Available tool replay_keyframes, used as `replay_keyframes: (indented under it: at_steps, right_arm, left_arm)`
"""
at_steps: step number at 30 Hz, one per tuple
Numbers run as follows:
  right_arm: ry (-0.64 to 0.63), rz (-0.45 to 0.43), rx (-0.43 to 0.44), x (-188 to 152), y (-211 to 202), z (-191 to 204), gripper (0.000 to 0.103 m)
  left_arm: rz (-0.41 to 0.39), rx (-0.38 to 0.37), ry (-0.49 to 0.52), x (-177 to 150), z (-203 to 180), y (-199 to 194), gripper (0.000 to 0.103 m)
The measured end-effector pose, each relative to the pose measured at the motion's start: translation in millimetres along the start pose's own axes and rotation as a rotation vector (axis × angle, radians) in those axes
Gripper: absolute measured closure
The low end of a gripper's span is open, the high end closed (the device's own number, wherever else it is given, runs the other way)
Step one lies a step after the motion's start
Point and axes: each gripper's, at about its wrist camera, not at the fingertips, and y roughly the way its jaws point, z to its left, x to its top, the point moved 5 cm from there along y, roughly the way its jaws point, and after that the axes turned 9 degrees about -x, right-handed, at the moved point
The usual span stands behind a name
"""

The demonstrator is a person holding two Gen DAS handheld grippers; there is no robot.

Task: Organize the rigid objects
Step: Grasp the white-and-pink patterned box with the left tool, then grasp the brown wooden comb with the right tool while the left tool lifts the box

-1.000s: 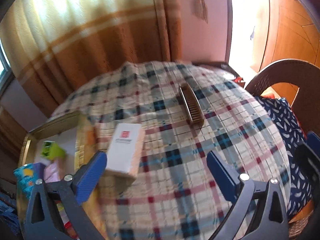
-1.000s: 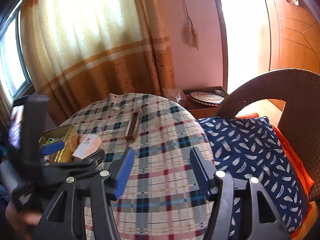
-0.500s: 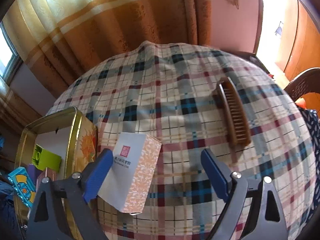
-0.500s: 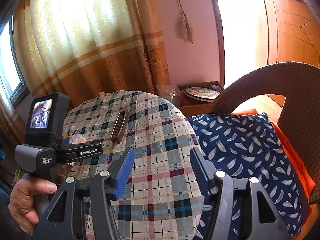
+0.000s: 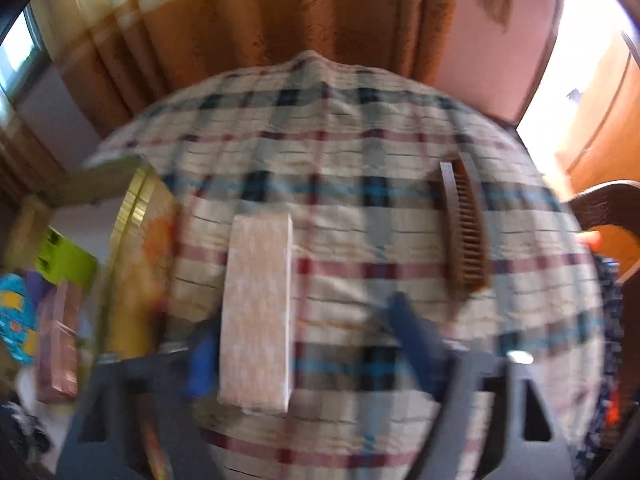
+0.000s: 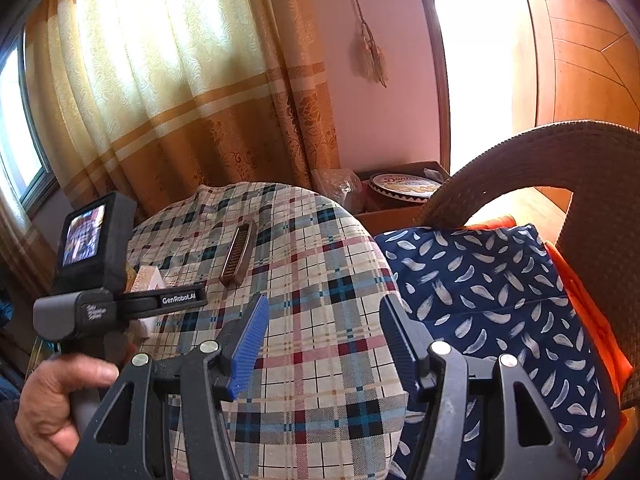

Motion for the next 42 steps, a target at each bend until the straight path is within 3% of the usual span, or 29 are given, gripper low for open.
replay_keyframes:
  at_steps: [4,8,15,17,18,22,29,34,35,39,42]
  right_arm:
    - [-0.001,0.001,0.001,1,-1,1,0.043]
    - [0.008,0.010,0.013,0,1,3,0.043]
    - [-0.006,0.020,0.033,-3,4,11,0.043]
    - [-0.005,0.022,0.035,-2,5,10,0.043]
    - [-0.003,0.021,0.036,-1,6,9,0.043]
    - [-0.004,0.016,0.035,3,8,10,0.043]
    - [-0.030,0.022,0.123,34,25,42,0.043]
    - [-0.080,0.141,0.192,44,73,86,0.045]
    - [-0.100,0.158,0.184,44,83,95,0.051]
    - [-0.145,0.214,0.126,40,118,118,0.054]
    - [-0.196,0.263,0.078,27,138,127,0.062]
  left_arm:
    - [-0.008,-0.065,0.041,-10,-8,-9,0.060]
    - [-0.004,-0.185,0.074,-20,-15,-17,0.060]
    - [-0.009,-0.178,0.080,-22,-19,-17,0.052]
    - [-0.020,-0.152,0.112,-22,-20,-15,0.063]
    - [-0.031,-0.142,0.131,-22,-21,-15,0.079]
    - [-0.033,-0.240,0.099,-19,-17,-18,0.079]
    - [-0.197,-0.229,0.124,-11,-13,-85,0.079]
    - [-0.266,-0.195,0.110,-12,9,-125,0.079]
    - [-0.271,-0.190,0.111,-12,13,-128,0.079]
    - [-0.276,-0.192,0.097,-10,27,-131,0.079]
    - [-0.267,-0.197,0.081,-12,35,-130,0.079]
